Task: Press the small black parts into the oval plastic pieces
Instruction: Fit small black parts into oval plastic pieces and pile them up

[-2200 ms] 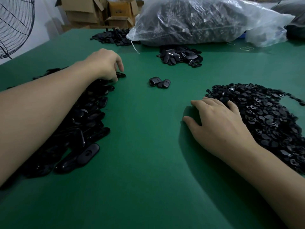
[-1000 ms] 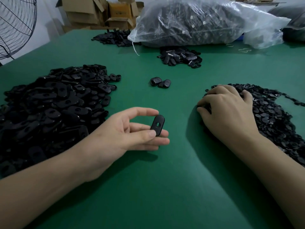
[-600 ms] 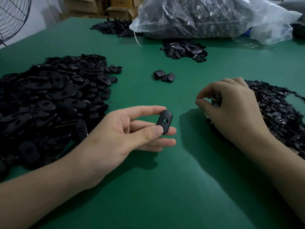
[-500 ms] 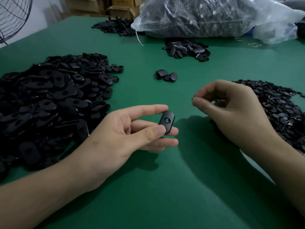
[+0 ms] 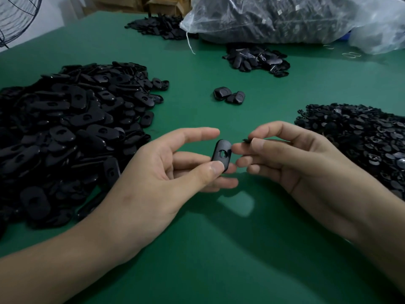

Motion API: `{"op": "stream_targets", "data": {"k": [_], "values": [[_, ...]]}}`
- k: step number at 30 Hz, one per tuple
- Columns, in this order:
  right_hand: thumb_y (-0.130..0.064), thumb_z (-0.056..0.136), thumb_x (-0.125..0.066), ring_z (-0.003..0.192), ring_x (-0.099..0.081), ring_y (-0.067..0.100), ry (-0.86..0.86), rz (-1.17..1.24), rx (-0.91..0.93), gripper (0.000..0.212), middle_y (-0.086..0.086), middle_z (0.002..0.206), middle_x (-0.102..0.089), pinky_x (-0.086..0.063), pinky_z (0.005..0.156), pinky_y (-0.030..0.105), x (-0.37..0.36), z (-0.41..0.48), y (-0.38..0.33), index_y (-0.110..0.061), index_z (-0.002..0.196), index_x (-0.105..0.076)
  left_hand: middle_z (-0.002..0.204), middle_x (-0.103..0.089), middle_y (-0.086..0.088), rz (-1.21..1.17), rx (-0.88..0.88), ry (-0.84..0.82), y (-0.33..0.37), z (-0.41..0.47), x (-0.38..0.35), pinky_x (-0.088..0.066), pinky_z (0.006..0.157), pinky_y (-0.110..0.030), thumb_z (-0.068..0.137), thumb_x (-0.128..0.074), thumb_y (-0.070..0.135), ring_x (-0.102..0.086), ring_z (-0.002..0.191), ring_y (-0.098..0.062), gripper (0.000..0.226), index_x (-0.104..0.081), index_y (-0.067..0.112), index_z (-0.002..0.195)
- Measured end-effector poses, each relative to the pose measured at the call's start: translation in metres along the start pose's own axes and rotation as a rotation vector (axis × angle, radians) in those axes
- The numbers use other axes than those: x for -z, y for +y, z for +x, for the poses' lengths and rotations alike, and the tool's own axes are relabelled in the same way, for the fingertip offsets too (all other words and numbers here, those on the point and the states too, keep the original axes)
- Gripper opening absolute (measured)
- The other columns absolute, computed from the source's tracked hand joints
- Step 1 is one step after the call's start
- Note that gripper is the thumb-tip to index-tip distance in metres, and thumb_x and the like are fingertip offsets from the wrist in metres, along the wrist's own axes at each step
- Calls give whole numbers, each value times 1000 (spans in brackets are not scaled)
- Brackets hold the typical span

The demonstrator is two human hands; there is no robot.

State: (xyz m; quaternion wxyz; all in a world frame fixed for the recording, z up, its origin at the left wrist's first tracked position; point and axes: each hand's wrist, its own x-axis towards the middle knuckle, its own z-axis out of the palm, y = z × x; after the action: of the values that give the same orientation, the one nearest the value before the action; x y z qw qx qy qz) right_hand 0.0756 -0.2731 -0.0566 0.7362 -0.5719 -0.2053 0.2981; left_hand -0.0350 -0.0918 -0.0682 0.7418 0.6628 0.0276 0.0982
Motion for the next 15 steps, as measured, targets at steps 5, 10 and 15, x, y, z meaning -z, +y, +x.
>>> {"op": "stream_targets", "data": {"k": [5, 10, 15], "values": [[-17, 66, -78, 76, -73, 17, 24, -21, 18, 28, 17, 92, -77, -58, 74, 22, -2, -1, 1, -9, 91, -68, 98, -80, -7, -16, -6, 34, 1, 0, -1, -58, 80, -19, 84, -67, 16, -79, 87, -25, 44, -60, 16, 128], [-18, 66, -79, 74, -73, 18, 25, -58, 27, 35, 14, 86, -77, -59, 73, 22, -5, -2, 0, -9, 97, -66, 94, -80, -7, -23, -21, 65, 1, 0, -2, -59, 80, -19, 81, -68, 16, -79, 86, -24, 40, -65, 12, 121], [-20, 65, -79, 76, -73, 18, 39, -64, 21, 29, 17, 93, -77, -58, 75, 24, -5, -2, 0, -11, 91, -73, 93, -80, -6, -5, -24, 92, 0, 0, -1, -58, 78, -16, 79, -71, 19, -79, 85, -23, 35, -69, 13, 113]]}}
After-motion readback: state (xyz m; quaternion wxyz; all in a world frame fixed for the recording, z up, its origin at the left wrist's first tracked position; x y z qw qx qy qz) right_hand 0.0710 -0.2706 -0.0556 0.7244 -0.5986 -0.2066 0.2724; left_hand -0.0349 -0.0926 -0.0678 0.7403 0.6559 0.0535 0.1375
